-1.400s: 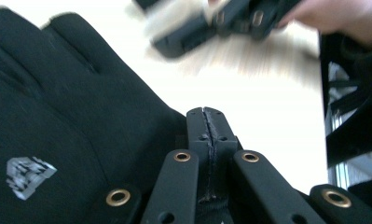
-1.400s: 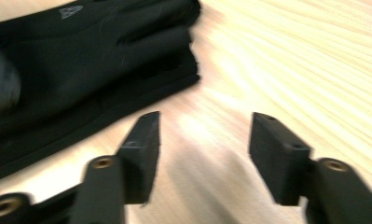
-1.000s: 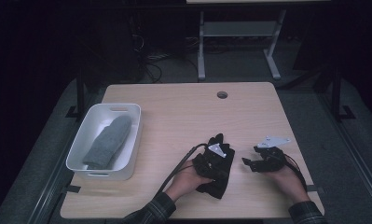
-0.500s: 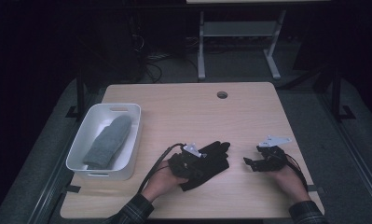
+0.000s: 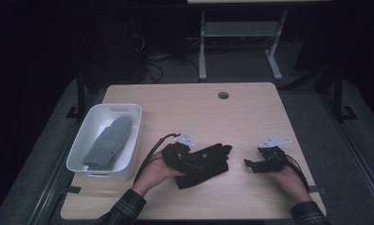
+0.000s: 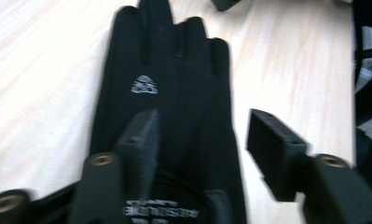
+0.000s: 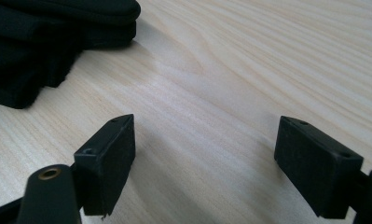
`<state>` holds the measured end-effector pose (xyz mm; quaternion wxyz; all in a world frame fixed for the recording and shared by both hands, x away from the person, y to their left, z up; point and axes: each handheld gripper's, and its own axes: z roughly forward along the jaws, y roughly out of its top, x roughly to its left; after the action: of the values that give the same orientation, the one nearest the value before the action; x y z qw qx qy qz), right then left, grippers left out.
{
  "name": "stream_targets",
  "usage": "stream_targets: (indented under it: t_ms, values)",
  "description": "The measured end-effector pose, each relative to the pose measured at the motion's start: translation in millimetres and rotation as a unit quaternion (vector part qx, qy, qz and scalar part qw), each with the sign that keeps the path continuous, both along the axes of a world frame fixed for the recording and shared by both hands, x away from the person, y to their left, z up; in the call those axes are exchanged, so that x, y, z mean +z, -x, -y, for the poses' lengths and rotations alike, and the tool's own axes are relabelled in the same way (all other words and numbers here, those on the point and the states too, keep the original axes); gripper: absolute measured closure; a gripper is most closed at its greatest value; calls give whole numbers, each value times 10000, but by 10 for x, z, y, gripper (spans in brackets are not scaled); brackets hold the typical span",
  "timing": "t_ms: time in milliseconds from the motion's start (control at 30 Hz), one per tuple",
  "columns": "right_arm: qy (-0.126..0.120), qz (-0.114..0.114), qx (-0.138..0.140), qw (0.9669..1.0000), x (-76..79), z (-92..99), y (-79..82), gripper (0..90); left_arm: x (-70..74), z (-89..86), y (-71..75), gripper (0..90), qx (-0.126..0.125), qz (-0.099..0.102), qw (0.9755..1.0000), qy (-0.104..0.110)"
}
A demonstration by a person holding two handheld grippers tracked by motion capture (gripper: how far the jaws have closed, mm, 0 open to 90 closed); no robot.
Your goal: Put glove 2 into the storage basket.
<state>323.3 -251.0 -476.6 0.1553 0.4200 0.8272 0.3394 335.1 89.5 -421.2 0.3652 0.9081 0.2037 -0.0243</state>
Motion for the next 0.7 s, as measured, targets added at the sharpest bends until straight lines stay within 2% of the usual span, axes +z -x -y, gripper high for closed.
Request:
stream_targets:
  t_ms: [100,133,167,267,400,467,700]
  values:
    - [-10,-10,1,10000,-1,1,0,198,-38,27,-69,303,-1,143,9999,-92]
    - [-30,-33,-15,10000,-2,2,-1,197,-52,43,-88,241,-22,236,9996,-160]
    - [-30,-33,-15,10000,-2,2,-1,197,-69,65,-100,241,-26,303,9994,-158]
    - [-43,-22,-4,10000,-7,6,-6,196,-123,137,-119,183,-98,329,9993,-178]
    - [-56,-35,-10,10000,-6,2,-4,197,-176,200,-127,144,-127,534,9979,-341]
    - [-59,-35,-10,10000,-7,0,-2,197,-214,229,-129,133,-77,571,9978,-337]
    - [-61,-35,4,10000,-7,-2,-2,197,-322,303,-120,126,-170,614,9963,-577]
